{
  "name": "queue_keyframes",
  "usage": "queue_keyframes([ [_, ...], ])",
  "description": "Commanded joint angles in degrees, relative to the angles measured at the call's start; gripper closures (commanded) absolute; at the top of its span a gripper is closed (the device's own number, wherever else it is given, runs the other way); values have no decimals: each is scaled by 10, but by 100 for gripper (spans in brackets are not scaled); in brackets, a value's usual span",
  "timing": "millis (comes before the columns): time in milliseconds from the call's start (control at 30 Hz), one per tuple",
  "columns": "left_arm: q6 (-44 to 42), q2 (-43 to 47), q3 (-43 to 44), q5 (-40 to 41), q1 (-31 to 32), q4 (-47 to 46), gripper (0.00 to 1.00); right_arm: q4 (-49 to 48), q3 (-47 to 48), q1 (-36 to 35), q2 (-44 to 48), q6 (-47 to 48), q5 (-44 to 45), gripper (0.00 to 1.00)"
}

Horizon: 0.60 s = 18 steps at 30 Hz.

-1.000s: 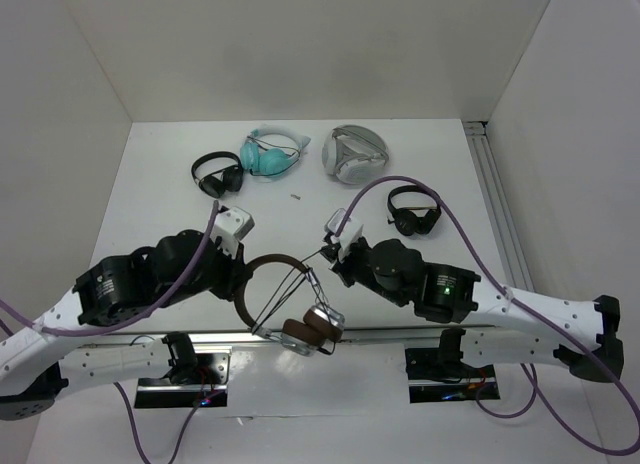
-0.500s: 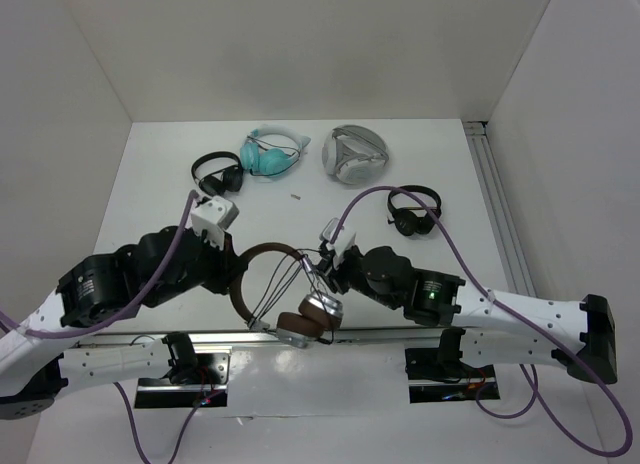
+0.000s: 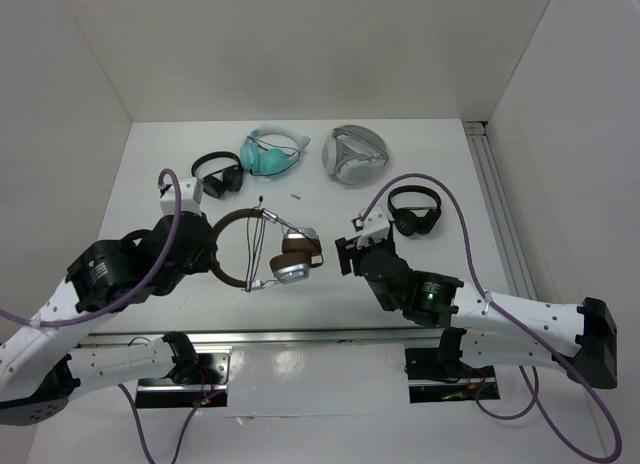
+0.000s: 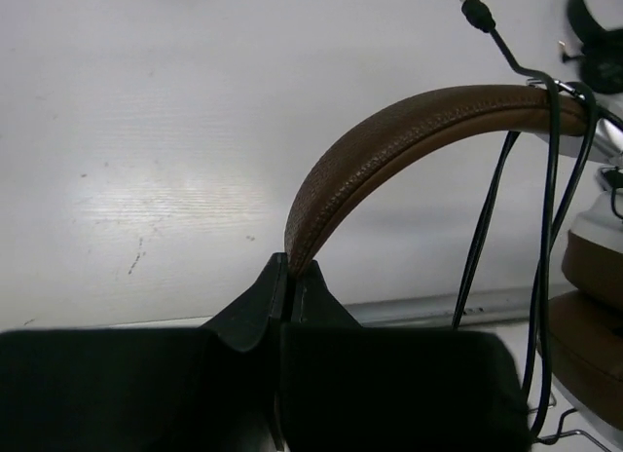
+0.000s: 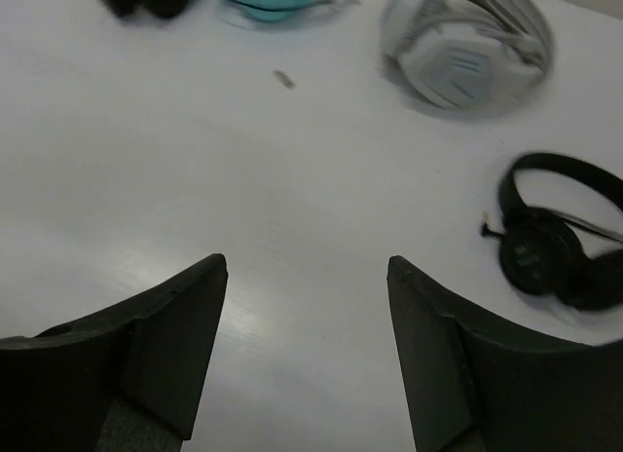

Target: Wrap the headphones

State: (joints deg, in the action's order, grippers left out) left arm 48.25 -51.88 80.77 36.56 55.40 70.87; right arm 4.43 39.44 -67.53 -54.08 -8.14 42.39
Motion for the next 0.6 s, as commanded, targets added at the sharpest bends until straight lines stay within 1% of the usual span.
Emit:
queue_keyframes([
  [0, 43, 5, -32, 27, -48, -39, 100, 81, 28, 14, -20, -120, 194, 26],
  [33, 43, 5, -44, 19, -59, -50, 100, 107, 35, 20, -20, -149, 212, 24],
  [67, 43, 5, -55, 7, -70, -70, 100, 134, 43, 20, -29, -201, 225, 24],
  [100, 38, 5, -81, -2, -82, -83, 100, 190, 50, 27, -36, -235, 240, 24],
  [133, 43, 5, -96, -8, -105, -93, 100, 223, 66, 27, -36, -270, 263, 24],
  [167, 56, 5, -111, -16, -114, -99, 100, 247, 71, 27, -41, -316, 270, 23],
  [200, 80, 5, -146, -24, -124, -121, 100, 295, 78, 27, -41, -345, 270, 23],
  [233, 87, 13, -166, -34, -138, -141, 100, 318, 91, 27, -41, -370, 263, 23],
  [267, 95, 21, -185, -51, -138, -163, 100, 329, 92, 27, -41, -384, 253, 23],
  [300, 110, 21, -218, -56, -145, -203, 100, 329, 92, 27, -33, -390, 245, 23],
  [367, 126, 16, -238, -56, -151, -223, 100, 319, 79, 27, -19, -391, 217, 23],
  [400, 134, 0, -244, -48, -151, -231, 100, 298, 71, 27, -2, -370, 205, 23],
  [433, 134, -12, -250, -42, -158, -231, 100, 292, 64, 27, 9, -369, 196, 23],
  [500, 140, -34, -250, -32, -182, -243, 100, 280, 47, 27, 38, -356, 170, 23],
  [533, 149, -52, -264, -26, -193, -253, 100, 270, 42, 27, 47, -351, 162, 23],
  [567, 149, -59, -271, -26, -220, -282, 100, 263, 36, 27, 54, -346, 142, 23],
])
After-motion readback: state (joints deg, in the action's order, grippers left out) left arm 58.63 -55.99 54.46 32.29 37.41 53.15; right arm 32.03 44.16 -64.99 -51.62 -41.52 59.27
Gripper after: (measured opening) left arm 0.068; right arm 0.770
